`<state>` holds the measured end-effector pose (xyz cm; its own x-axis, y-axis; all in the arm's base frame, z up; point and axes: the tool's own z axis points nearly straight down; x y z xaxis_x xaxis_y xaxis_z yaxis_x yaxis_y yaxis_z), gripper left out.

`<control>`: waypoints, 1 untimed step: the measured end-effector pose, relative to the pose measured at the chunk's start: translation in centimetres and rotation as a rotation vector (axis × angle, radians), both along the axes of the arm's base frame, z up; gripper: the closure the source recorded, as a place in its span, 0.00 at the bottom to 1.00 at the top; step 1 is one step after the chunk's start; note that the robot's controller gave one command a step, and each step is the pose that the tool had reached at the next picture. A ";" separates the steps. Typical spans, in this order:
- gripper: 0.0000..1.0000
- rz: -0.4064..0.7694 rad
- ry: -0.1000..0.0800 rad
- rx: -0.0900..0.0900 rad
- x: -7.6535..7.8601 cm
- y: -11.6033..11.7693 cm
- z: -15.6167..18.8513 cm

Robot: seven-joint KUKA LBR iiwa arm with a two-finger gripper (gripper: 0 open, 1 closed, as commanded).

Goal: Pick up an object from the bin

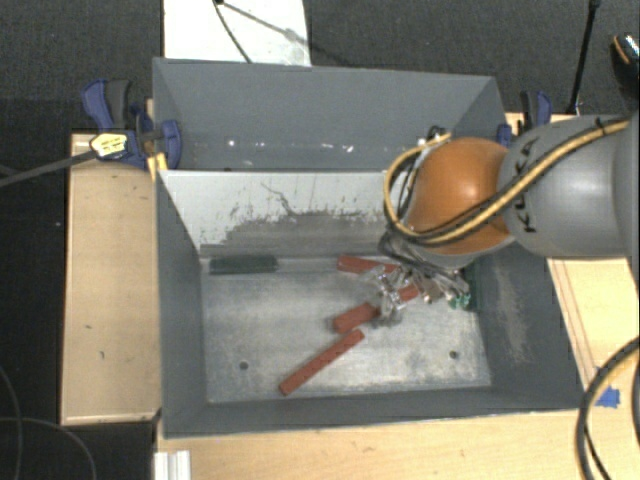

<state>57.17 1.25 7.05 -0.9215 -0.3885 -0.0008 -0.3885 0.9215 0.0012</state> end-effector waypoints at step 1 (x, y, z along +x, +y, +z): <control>1.00 -0.011 -0.008 0.000 0.2 0.0 5.3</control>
Offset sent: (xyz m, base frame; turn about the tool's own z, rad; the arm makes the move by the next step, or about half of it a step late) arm -0.0001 0.0000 0.0494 0.0000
